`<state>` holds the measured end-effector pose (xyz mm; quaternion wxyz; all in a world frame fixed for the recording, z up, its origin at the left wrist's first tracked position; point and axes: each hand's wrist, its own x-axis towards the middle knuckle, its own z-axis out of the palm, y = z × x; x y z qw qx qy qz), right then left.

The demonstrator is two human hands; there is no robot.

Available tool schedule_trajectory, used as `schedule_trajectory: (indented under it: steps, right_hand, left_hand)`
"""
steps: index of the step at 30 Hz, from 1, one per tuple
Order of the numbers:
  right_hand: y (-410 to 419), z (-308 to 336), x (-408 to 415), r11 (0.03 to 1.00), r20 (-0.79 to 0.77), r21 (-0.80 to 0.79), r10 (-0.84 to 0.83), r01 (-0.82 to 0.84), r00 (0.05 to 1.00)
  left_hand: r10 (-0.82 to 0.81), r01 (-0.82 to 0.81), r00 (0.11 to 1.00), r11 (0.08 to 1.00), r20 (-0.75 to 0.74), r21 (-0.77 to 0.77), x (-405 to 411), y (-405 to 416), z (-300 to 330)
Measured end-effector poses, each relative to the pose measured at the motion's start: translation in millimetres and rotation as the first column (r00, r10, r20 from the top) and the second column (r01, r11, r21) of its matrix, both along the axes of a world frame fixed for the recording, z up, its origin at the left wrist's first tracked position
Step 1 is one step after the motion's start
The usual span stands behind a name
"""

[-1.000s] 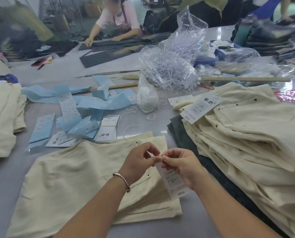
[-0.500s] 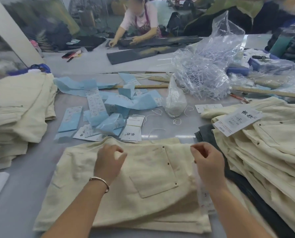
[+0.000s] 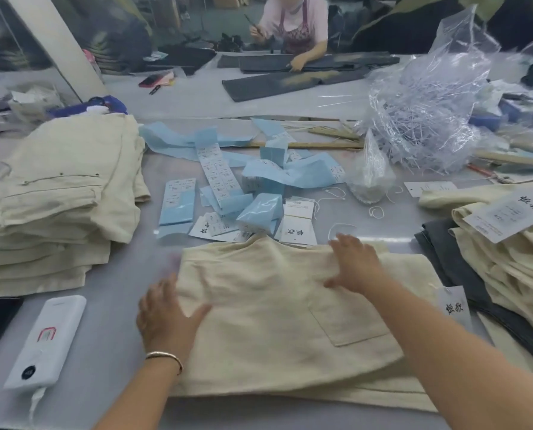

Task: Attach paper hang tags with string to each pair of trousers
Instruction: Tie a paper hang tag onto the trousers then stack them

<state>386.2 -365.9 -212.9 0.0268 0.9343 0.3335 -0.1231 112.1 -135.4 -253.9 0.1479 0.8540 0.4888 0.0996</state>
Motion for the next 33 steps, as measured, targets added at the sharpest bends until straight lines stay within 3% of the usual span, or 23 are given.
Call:
schedule_trajectory:
  steps: [2, 5, 6, 8, 10, 11, 16, 20, 22, 25, 29, 31, 33]
  right_hand:
    - [-8, -1, 9, 0.985, -0.032, -0.058, -0.165, 0.163, 0.986]
    - [-14, -3, 8, 0.934, -0.039, -0.128, -0.340, 0.333, 0.940]
    - [-13, -4, 6, 0.921, -0.023, -0.133, -0.373, 0.367, 0.928]
    - [-11, -3, 0, 0.903, 0.008, -0.123, -0.413, 0.411, 0.910]
    - [-11, -2, -7, 0.890, -0.001, -0.097, -0.448, 0.446, 0.894]
    - [-12, -2, -11, 0.881, -0.037, -0.075, -0.470, 0.467, 0.882]
    - [-21, 2, -28, 0.828, -0.338, 0.031, -0.518, 0.559, 0.786]
    - [-11, 0, -41, 0.917, -0.141, 0.285, -0.248, 0.279, 0.959]
    - [0, -3, -47, 0.948, -0.146, 0.260, -0.151, 0.186, 0.978]
    - [8, -10, -40, 0.948, -0.230, 0.121, -0.263, 0.295, 0.937]
    - [3, -10, -14, 0.866, -0.199, 0.112, -0.461, 0.488, 0.865]
    - [3, -8, -8, 0.871, -0.173, 0.136, -0.448, 0.471, 0.877]
    - [7, -8, -11, 0.905, -0.151, 0.238, -0.326, 0.354, 0.933]
  left_hand:
    - [0.143, -0.130, 0.989, 0.963, 0.039, -0.235, -7, 2, 2]
    - [0.152, -0.051, 0.978, 0.843, 0.146, -0.536, -5, 2, 19]
    - [0.207, 0.003, 0.949, 0.747, 0.237, -0.665, -4, 2, 28]
    - [0.367, 0.197, 0.851, 0.440, 0.375, -0.876, -2, 5, 53]
    - [0.428, 0.405, 0.789, 0.177, 0.441, -0.897, -1, 6, 83]
    - [0.420, 0.484, 0.764, 0.127, 0.489, -0.866, 1, 6, 96]
    - [0.341, 0.726, 0.649, -0.011, 0.680, -0.687, 16, 2, 148]
    - [0.276, 0.773, 0.604, 0.024, 0.747, -0.634, 25, 2, 163]
    - [0.268, 0.760, 0.624, 0.010, 0.734, -0.650, 27, 3, 164]
    - [0.241, 0.714, 0.681, -0.013, 0.691, -0.700, 27, 6, 159]
    - [0.235, 0.694, 0.706, -0.043, 0.668, -0.719, 26, 8, 157]
    - [0.245, 0.698, 0.699, -0.029, 0.672, -0.716, 27, 9, 156]
    - [0.254, 0.708, 0.684, -0.004, 0.684, -0.706, 28, 11, 154]
